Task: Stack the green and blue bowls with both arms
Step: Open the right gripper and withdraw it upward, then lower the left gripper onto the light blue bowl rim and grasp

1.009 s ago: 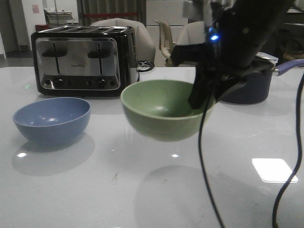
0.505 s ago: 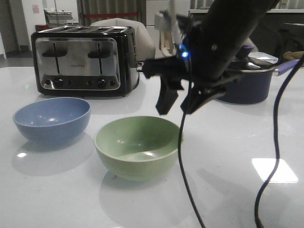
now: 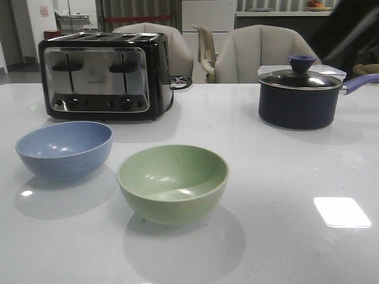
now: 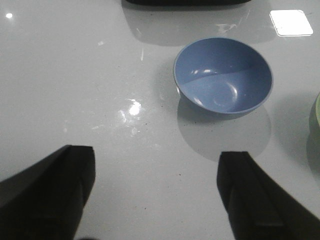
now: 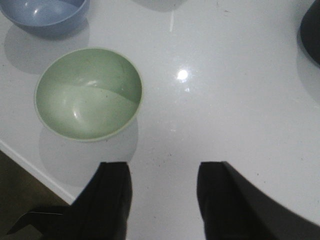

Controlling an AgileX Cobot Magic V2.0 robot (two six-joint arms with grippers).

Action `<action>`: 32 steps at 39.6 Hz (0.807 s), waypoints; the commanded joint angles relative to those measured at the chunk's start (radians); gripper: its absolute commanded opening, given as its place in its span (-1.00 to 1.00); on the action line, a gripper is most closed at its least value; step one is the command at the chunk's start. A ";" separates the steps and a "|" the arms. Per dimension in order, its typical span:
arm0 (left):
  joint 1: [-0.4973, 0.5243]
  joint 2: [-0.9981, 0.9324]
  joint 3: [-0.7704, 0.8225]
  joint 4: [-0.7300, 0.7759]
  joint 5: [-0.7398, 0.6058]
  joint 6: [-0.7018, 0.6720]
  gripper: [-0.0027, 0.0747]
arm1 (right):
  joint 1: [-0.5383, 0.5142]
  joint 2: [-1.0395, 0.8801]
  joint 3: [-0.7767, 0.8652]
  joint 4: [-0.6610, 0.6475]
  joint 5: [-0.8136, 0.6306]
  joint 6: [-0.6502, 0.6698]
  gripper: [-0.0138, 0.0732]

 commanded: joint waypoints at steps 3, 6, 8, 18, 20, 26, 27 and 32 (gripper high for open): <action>-0.004 0.011 -0.029 -0.005 -0.072 -0.008 0.53 | -0.001 -0.136 0.072 -0.012 -0.044 -0.008 0.31; -0.010 0.032 -0.035 -0.005 -0.075 -0.008 0.53 | -0.001 -0.173 0.102 -0.012 -0.042 -0.008 0.31; -0.017 0.055 -0.054 -0.005 -0.071 -0.006 0.53 | -0.001 -0.190 0.116 -0.012 -0.040 -0.007 0.31; -0.059 0.289 -0.221 -0.005 0.043 -0.006 0.53 | -0.001 -0.209 0.127 -0.010 -0.003 -0.007 0.31; -0.066 0.349 -0.266 -0.005 0.053 -0.006 0.53 | -0.001 -0.208 0.127 -0.010 0.000 -0.007 0.31; -0.074 0.530 -0.376 -0.007 0.053 -0.006 0.53 | -0.001 -0.208 0.127 -0.010 0.001 -0.007 0.31; -0.074 0.565 -0.398 -0.012 0.053 -0.006 0.53 | -0.001 -0.208 0.127 -0.010 0.001 -0.007 0.31; -0.074 0.707 -0.477 -0.013 0.053 -0.006 0.53 | -0.001 -0.208 0.127 -0.010 0.001 -0.007 0.31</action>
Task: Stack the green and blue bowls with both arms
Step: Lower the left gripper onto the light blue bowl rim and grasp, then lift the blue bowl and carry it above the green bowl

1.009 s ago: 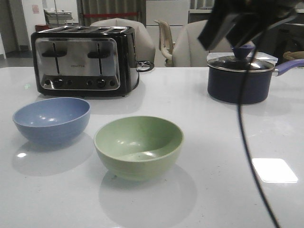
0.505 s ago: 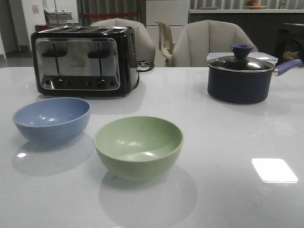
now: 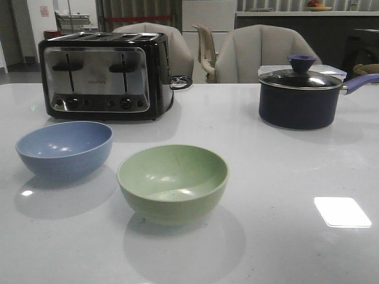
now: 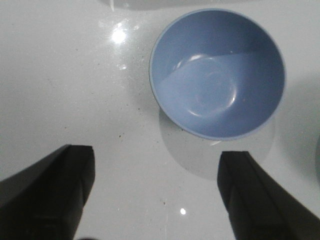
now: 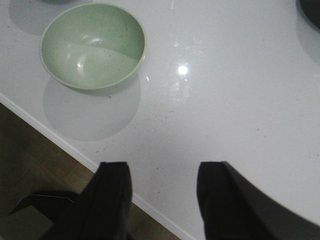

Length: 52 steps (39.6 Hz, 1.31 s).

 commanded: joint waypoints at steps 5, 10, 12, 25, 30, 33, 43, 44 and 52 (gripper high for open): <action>-0.006 0.188 -0.148 -0.017 -0.054 -0.006 0.53 | -0.001 -0.006 -0.026 -0.008 -0.058 -0.007 0.31; -0.006 0.296 -0.193 -0.017 -0.080 -0.006 0.53 | -0.001 -0.006 -0.026 -0.008 -0.058 -0.007 0.31; -0.006 0.333 -0.204 -0.020 -0.096 -0.006 0.53 | -0.001 -0.006 -0.026 -0.008 -0.058 -0.007 0.31; -0.006 0.479 -0.212 -0.089 -0.241 -0.006 0.45 | -0.001 -0.006 -0.026 -0.008 -0.058 -0.007 0.31; -0.006 0.488 -0.212 -0.089 -0.246 -0.006 0.07 | -0.001 -0.006 -0.026 -0.008 -0.058 -0.007 0.31; -0.006 0.486 -0.216 -0.089 -0.258 -0.006 -0.18 | -0.001 -0.006 -0.026 -0.008 -0.058 -0.007 0.31; -0.006 0.434 -0.216 -0.082 -0.210 -0.006 -0.66 | -0.001 -0.006 -0.026 -0.008 -0.058 -0.007 0.31; -0.006 0.422 -0.216 -0.080 -0.209 -0.004 -0.67 | -0.001 -0.006 -0.026 -0.008 -0.058 -0.007 0.31; -0.012 0.281 -0.253 -0.083 -0.132 -0.004 -0.67 | -0.001 -0.006 -0.026 -0.008 -0.058 -0.007 0.31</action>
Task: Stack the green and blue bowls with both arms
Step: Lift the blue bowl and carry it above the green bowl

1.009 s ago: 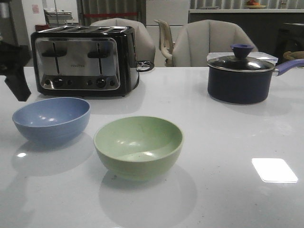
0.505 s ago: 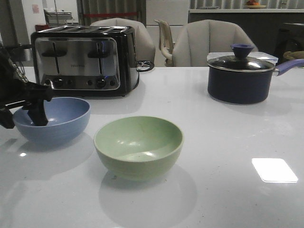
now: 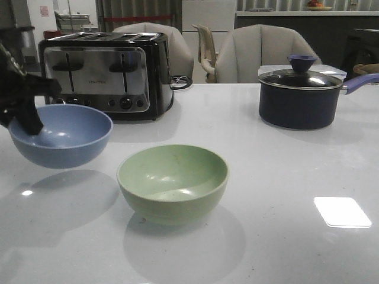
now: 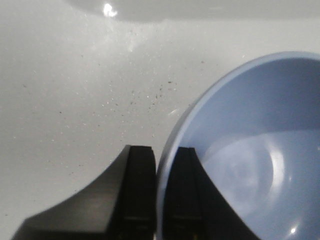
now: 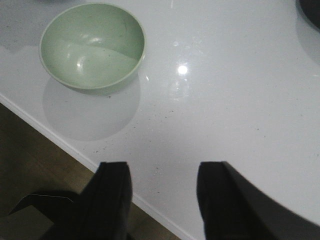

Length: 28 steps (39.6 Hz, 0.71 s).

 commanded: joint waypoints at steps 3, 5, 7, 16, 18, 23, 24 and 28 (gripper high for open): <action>-0.023 -0.167 -0.087 -0.021 0.055 -0.002 -0.67 | -0.001 -0.006 -0.026 -0.008 -0.058 -0.007 0.31; -0.034 -0.190 -0.106 -0.033 0.087 -0.002 -0.67 | -0.001 -0.006 -0.026 -0.008 -0.058 -0.007 0.31; -0.057 -0.209 -0.126 -0.040 0.122 -0.002 -0.67 | -0.001 -0.006 -0.026 -0.008 -0.058 -0.007 0.31; -0.197 -0.213 -0.149 -0.070 0.162 -0.002 -0.67 | -0.001 -0.006 -0.026 -0.008 -0.058 -0.007 0.31; -0.229 -0.206 -0.149 -0.070 0.162 -0.002 -0.67 | -0.001 -0.006 -0.026 -0.008 -0.058 -0.007 0.31; -0.317 -0.169 -0.149 -0.070 0.153 -0.002 -0.67 | -0.001 -0.006 -0.026 -0.008 -0.058 -0.007 0.31; -0.326 -0.164 -0.149 -0.070 0.153 -0.002 -0.67 | -0.001 -0.006 -0.026 -0.008 -0.058 -0.007 0.31; -0.376 -0.123 -0.149 -0.068 0.153 -0.002 -0.67 | -0.001 -0.006 -0.026 -0.008 -0.058 -0.007 0.31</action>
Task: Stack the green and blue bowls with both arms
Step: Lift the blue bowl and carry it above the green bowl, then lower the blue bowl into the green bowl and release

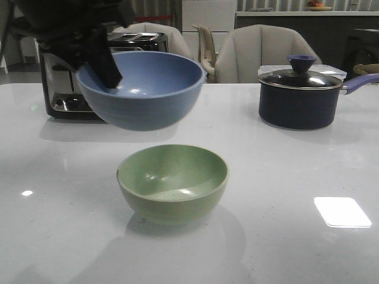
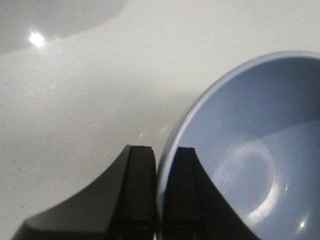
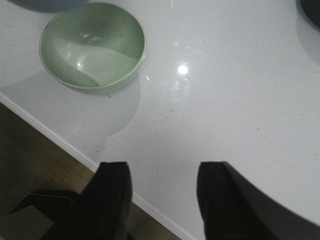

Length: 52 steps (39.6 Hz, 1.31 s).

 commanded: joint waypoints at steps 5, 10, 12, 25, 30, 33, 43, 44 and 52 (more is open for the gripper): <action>-0.075 0.046 -0.034 -0.017 -0.069 -0.002 -0.67 | -0.001 -0.006 -0.026 -0.008 -0.058 -0.007 0.31; -0.080 0.089 -0.034 -0.024 -0.103 -0.002 -0.64 | -0.001 -0.006 -0.026 -0.008 -0.058 -0.007 0.31; -0.080 0.101 -0.034 -0.026 -0.108 -0.002 -0.53 | -0.001 -0.006 -0.026 -0.008 -0.058 -0.007 0.31; -0.080 0.080 -0.061 -0.024 -0.063 -0.002 0.48 | -0.001 -0.006 -0.026 -0.008 -0.058 -0.007 0.31; -0.080 0.003 -0.097 -0.002 -0.028 0.000 0.46 | -0.001 -0.006 -0.026 -0.008 -0.058 -0.007 0.31; -0.080 -0.068 -0.102 0.008 -0.021 0.007 0.43 | -0.001 -0.006 -0.026 -0.008 -0.058 -0.007 0.31; -0.080 -0.363 -0.045 0.050 0.031 0.022 0.32 | -0.001 -0.006 -0.026 -0.008 -0.058 -0.007 0.31; -0.080 -0.388 -0.026 0.052 0.031 0.022 0.31 | -0.001 -0.006 -0.026 -0.008 -0.058 -0.007 0.31; -0.080 -0.607 0.133 0.091 0.029 0.022 0.30 | -0.001 -0.006 -0.026 -0.008 -0.058 -0.007 0.31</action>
